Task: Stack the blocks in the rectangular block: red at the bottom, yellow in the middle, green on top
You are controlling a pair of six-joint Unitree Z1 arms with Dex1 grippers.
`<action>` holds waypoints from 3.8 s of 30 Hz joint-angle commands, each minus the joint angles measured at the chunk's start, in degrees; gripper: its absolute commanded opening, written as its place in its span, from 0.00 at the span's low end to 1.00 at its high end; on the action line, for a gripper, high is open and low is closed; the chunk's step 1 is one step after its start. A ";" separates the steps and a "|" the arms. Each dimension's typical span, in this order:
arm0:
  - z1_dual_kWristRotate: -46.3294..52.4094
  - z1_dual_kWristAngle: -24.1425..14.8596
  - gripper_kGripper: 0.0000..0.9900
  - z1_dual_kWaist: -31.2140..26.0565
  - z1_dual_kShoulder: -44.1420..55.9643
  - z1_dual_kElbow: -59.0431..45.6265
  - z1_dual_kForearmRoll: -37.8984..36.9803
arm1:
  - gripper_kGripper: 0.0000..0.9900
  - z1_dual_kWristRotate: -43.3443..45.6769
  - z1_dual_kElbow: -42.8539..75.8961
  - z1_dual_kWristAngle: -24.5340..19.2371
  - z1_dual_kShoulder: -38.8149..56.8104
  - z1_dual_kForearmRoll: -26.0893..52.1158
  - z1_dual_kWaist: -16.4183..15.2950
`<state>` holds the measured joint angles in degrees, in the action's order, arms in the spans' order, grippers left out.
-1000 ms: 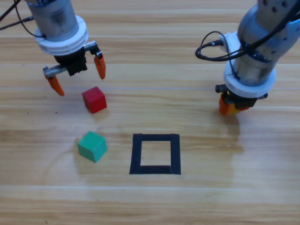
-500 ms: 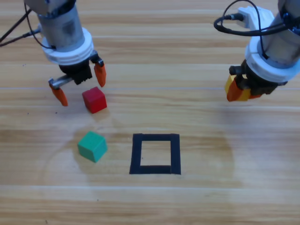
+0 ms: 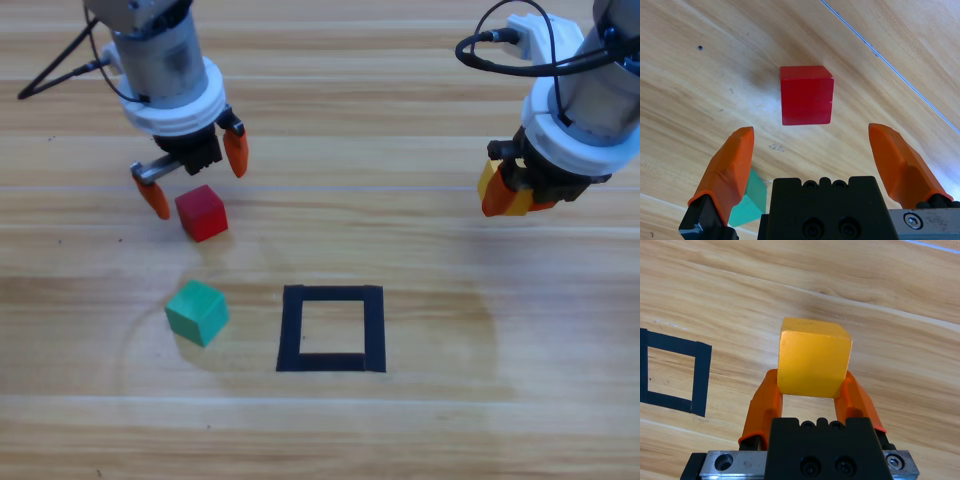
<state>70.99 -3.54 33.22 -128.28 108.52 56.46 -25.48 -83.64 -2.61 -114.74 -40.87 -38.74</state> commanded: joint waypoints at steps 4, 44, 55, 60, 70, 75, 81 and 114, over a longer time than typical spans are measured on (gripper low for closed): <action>0.29 -0.60 0.98 0.79 -5.75 0.64 0.66 | 0.17 -0.63 1.11 1.47 -1.45 1.85 1.39; -4.98 -1.47 0.33 -0.09 -8.92 0.64 0.66 | 0.18 -0.54 1.20 1.47 -0.84 2.91 1.30; -29.24 -1.39 0.02 1.94 8.75 -1.12 5.32 | 0.18 -0.54 1.64 1.21 -0.13 2.91 1.30; -36.36 -1.47 0.02 9.58 11.74 -3.40 6.11 | 0.18 -0.54 1.90 0.68 0.13 2.91 1.30; -43.92 1.16 0.02 20.22 1.10 1.34 6.29 | 0.18 -0.54 2.08 0.24 0.13 2.99 1.30; -40.05 1.87 0.02 22.50 -3.73 4.86 6.55 | 0.18 -0.54 2.16 0.15 -0.13 2.91 1.30; -29.85 0.99 0.03 23.21 -4.96 5.47 6.64 | 0.18 -0.54 2.08 0.15 -0.31 2.91 1.30; -14.47 -1.03 0.03 28.04 -2.94 -2.61 0.66 | 0.18 -0.63 1.72 0.15 -1.27 2.91 1.39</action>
<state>57.55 -4.07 60.25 -130.56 108.89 58.73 -25.48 -82.78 -1.51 -114.74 -39.02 -38.74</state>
